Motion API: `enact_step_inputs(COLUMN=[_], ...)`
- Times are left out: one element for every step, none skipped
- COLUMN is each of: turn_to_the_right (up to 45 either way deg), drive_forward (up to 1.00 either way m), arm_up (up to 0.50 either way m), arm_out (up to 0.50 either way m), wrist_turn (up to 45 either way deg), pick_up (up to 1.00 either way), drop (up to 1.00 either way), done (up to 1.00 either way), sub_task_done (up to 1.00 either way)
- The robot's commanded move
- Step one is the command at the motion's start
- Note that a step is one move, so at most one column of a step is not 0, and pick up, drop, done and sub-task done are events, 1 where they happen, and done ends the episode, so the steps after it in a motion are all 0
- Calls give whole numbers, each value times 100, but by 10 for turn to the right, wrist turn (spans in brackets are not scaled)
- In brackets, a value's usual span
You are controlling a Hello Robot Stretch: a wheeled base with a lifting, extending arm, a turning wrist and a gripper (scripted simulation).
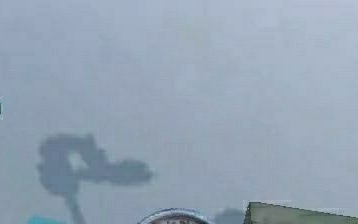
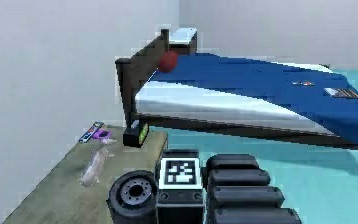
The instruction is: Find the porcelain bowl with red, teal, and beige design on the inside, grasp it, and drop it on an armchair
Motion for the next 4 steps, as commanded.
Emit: enact_step_inputs(turn_to_the_right=[-450,-450,-450,0], drive_forward=[0,0,0,90], arm_up=[0,0,0,0], arm_out=[0,0,0,0], wrist_turn=[0,0,0,0], pick_up=[0,0,0,0], drop=[0,0,0,0], done=[0,0,0,0], sub_task_done=[0,0,0,0])
